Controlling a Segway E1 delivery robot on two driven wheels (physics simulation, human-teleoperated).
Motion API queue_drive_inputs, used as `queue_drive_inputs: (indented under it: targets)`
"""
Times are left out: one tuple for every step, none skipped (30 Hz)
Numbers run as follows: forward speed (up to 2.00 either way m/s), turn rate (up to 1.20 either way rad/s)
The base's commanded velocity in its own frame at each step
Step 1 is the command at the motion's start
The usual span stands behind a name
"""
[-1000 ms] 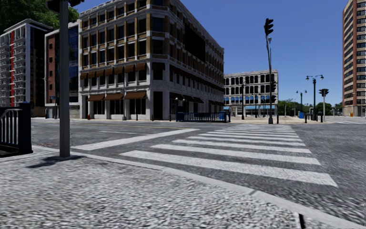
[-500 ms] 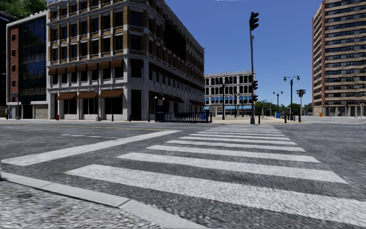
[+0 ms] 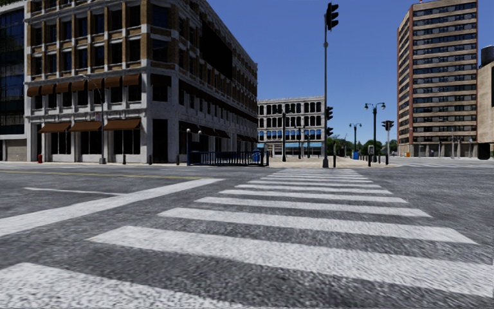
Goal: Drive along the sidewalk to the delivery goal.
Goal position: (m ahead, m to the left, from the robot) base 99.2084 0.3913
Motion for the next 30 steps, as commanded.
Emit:
queue_drive_inputs:
  targets:
    - [2.00, -0.02]
    - [2.00, -0.36]
    - [2.00, -0.60]
    - [2.00, -0.60]
    - [2.00, -0.68]
    - [2.00, -0.70]
    - [2.00, -0.70]
    - [2.00, -0.70]
    - [2.00, -0.70]
    - [2.00, -0.70]
    - [2.00, -0.70]
    - [2.00, -0.70]
    - [2.00, -0.70]
    - [2.00, -0.65]
    - [2.00, -0.58]
    - [2.00, -0.58]
    - [2.00, -0.51]
    - [2.00, -0.47]
    - [2.00, -0.47]
    - [2.00, -0.46]
    - [2.00, -0.49]
    - [2.00, -0.56]
    - [2.00, -0.56]
    - [2.00, -0.61]
    - [2.00, -0.65]
    - [2.00, -0.67]
    - [2.00, -0.67]
    - [2.00, -0.67]
    - [2.00, -0.26]
    - [2.00, -0.26]
